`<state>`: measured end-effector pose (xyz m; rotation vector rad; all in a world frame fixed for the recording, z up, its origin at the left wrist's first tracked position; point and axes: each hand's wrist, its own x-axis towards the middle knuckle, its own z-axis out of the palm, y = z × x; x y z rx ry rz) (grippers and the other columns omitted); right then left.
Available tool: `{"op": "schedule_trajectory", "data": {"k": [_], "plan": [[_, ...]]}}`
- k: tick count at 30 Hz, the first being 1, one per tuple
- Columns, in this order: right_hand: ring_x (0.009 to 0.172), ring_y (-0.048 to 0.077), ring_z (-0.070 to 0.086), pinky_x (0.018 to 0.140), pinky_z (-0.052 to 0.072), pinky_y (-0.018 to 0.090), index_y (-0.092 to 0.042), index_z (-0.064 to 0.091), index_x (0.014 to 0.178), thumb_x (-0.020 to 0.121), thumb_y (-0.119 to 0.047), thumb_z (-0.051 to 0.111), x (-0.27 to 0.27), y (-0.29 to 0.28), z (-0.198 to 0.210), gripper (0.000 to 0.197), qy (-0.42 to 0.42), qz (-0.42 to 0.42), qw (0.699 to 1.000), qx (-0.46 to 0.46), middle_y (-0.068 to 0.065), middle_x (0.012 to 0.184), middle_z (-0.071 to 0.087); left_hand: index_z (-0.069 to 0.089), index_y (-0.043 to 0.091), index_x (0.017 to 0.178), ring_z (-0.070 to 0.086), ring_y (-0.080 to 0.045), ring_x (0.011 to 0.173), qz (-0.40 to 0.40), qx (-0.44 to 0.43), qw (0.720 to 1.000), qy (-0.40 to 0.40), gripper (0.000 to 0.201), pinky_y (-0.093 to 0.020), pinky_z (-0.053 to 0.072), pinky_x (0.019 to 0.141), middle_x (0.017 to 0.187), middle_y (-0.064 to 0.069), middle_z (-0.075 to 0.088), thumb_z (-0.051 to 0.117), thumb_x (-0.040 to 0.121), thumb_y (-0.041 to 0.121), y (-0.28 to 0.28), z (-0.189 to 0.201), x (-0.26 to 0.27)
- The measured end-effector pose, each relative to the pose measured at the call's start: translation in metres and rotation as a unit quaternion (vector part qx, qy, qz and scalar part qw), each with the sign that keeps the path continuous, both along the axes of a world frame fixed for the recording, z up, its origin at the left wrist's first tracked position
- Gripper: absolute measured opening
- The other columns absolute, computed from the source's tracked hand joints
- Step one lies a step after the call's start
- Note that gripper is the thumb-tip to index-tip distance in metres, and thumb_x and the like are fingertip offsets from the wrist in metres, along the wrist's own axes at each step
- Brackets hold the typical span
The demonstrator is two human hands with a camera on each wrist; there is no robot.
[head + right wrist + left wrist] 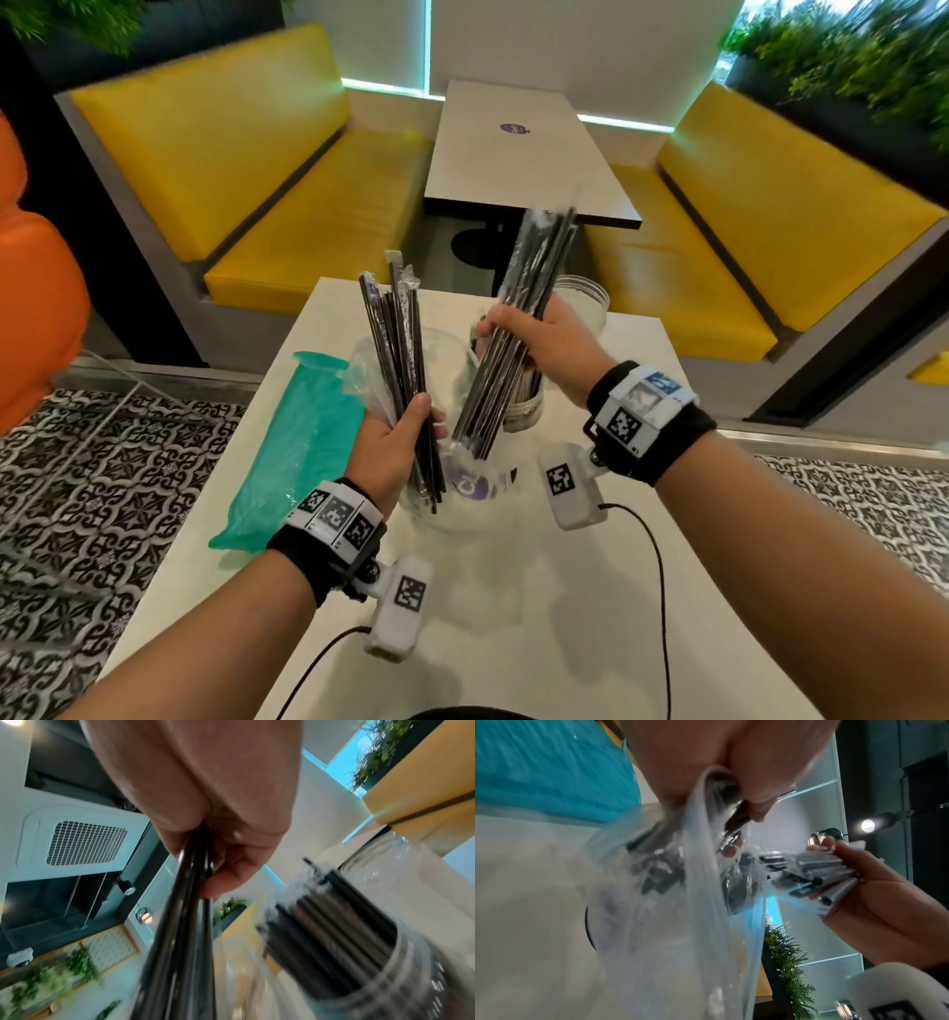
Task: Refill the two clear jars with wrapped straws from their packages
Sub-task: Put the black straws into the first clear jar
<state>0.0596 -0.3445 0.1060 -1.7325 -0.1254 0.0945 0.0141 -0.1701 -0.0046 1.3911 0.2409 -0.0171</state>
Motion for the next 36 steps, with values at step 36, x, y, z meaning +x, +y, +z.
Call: {"op": "schedule_trajectory", "data": {"k": [36], "plan": [[0.104, 0.015, 0.064, 0.097, 0.049, 0.030, -0.009, 0.065, 0.120, 0.080, -0.022, 0.079, 0.036, -0.044, -0.064, 0.045, -0.059, -0.002, 0.983, -0.172, 0.004, 0.114, 0.070, 0.069, 0.011, 0.083, 0.072, -0.013, 0.074, 0.018, 0.053, 0.998, 0.026, 0.028, -0.032, 0.056, 0.077, 0.076, 0.000, 0.073, 0.055, 0.102, 0.026, -0.006, -0.002, -0.004]]}}
